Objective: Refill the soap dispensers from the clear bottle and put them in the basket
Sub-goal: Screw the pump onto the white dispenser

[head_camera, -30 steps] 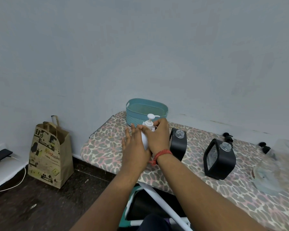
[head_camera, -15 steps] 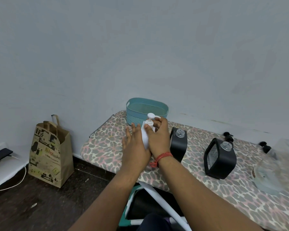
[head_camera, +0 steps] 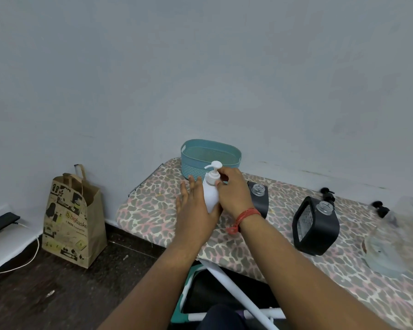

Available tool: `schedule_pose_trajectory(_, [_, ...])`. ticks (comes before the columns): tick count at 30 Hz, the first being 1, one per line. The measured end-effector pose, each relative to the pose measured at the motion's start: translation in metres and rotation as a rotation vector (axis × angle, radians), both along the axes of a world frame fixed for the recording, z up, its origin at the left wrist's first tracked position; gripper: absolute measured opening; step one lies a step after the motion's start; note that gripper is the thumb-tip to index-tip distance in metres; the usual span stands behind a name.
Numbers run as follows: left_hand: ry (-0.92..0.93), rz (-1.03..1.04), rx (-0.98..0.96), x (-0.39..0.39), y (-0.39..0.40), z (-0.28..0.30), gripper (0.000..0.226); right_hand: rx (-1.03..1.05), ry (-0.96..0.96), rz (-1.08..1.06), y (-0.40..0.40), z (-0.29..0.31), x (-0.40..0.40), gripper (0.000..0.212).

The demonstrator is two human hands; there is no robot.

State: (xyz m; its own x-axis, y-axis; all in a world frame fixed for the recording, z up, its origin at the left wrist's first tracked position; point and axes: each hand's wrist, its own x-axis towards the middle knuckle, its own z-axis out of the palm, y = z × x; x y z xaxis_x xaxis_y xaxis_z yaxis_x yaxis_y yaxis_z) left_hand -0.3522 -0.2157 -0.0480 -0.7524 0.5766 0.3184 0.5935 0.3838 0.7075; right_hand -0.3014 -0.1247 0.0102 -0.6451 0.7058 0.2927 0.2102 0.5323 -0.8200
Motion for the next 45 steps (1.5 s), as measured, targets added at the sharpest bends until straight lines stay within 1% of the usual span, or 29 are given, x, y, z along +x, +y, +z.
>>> schedule_pose_trajectory(2, [0.005,0.006,0.005,0.000,0.000,-0.001,0.086,0.004,-0.038,0.018,0.004,0.007,0.001,0.031])
schedule_pose_trajectory(4, [0.005,0.005,0.003,-0.001,0.001,-0.002,0.087,-0.035,-0.048,-0.004,0.004,0.012,0.000,0.022])
schedule_pose_trajectory(5, [0.005,0.004,0.002,-0.001,0.001,-0.002,0.087,-0.061,-0.049,-0.024,0.003,0.012,-0.001,0.023])
schedule_pose_trajectory(8, [0.003,0.005,0.007,-0.002,0.000,-0.003,0.086,-0.064,-0.037,-0.070,-0.002,0.007,-0.003,0.036])
schedule_pose_trajectory(10, [0.001,0.001,0.006,-0.002,0.001,-0.002,0.085,-0.079,0.008,-0.056,-0.003,0.005,-0.001,0.035])
schedule_pose_trajectory(13, [-0.004,-0.002,0.015,-0.001,0.000,-0.003,0.085,-0.159,0.089,0.019,-0.005,0.007,0.001,0.040])
schedule_pose_trajectory(15, [-0.004,-0.006,0.021,-0.001,0.000,-0.003,0.085,-0.182,0.118,0.023,-0.004,0.010,0.000,0.039])
schedule_pose_trajectory(17, [0.006,-0.008,0.024,0.000,0.000,-0.004,0.085,-0.164,0.107,-0.012,-0.002,0.012,-0.001,0.040])
schedule_pose_trajectory(20, [0.023,-0.008,0.026,0.000,-0.001,-0.003,0.084,-0.135,0.047,-0.045,-0.001,0.014,-0.005,0.053])
schedule_pose_trajectory(26, [0.051,0.006,-0.010,-0.003,0.000,-0.005,0.087,-0.096,-0.036,0.026,0.008,0.014,-0.005,0.072])
schedule_pose_trajectory(34, [0.068,0.013,-0.031,-0.005,0.000,-0.006,0.084,0.081,-0.104,0.012,0.014,0.020,-0.007,0.079])
schedule_pose_trajectory(37, [0.081,0.020,-0.043,-0.004,0.000,-0.005,0.083,0.202,-0.113,0.085,0.015,0.026,-0.006,0.078])
schedule_pose_trajectory(40, [0.094,0.031,-0.079,-0.003,0.000,-0.006,0.085,0.306,-0.209,0.164,0.018,0.037,-0.004,0.074])
schedule_pose_trajectory(43, [0.100,0.034,-0.094,-0.003,-0.001,-0.005,0.086,0.362,-0.276,0.193,0.020,0.045,-0.004,0.084])
schedule_pose_trajectory(45, [0.097,0.037,-0.091,-0.003,-0.001,-0.004,0.086,0.363,-0.291,0.180,0.019,0.048,-0.005,0.089])
